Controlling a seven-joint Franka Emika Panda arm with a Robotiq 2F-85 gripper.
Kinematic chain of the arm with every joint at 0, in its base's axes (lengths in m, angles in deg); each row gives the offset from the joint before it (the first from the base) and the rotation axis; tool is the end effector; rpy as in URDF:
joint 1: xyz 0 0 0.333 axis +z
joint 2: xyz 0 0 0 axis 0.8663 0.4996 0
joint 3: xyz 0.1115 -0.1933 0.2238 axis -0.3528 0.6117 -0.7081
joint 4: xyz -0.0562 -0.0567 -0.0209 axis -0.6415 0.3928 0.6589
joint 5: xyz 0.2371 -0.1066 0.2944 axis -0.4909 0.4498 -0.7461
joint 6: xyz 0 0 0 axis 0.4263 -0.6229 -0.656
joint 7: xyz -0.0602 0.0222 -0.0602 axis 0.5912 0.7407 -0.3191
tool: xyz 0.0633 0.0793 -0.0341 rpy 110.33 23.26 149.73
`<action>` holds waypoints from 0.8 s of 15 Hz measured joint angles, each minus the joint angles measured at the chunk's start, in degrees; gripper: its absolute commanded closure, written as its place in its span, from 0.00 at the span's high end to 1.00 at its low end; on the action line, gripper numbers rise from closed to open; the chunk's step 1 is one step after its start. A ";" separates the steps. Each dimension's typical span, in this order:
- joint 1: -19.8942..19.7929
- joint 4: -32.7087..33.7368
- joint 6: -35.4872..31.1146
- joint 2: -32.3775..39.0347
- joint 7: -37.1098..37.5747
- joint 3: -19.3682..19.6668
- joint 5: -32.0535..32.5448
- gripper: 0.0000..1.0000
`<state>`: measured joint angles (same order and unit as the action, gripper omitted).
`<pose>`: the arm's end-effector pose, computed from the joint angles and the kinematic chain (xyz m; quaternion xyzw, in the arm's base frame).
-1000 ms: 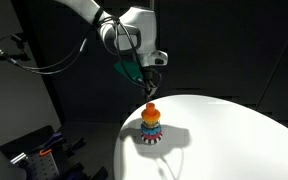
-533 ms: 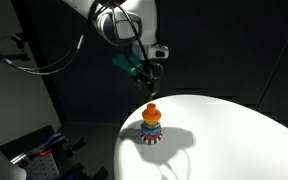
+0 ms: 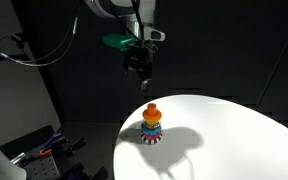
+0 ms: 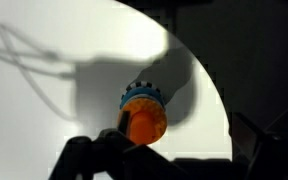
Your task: Put the orange ring around the orange block
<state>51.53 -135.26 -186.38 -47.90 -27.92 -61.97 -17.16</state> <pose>0.4949 -0.1385 0.4158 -0.9952 0.0753 0.0624 0.0075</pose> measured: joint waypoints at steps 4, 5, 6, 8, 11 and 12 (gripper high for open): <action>1.18 1.83 7.56 -4.01 1.87 -0.86 0.00 1.00; 1.62 2.18 8.85 -5.16 2.24 -1.15 0.00 1.00; 1.99 2.54 9.90 -6.33 2.63 -1.52 0.00 1.00; 2.70 3.07 11.17 -8.82 3.17 -2.25 0.00 1.00; 3.53 3.40 11.99 -12.85 4.04 -3.17 -0.01 1.00; 3.74 3.42 12.02 -14.09 4.16 -3.38 -0.02 1.00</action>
<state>55.27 -131.83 -174.37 -61.99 -23.76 -65.35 -17.18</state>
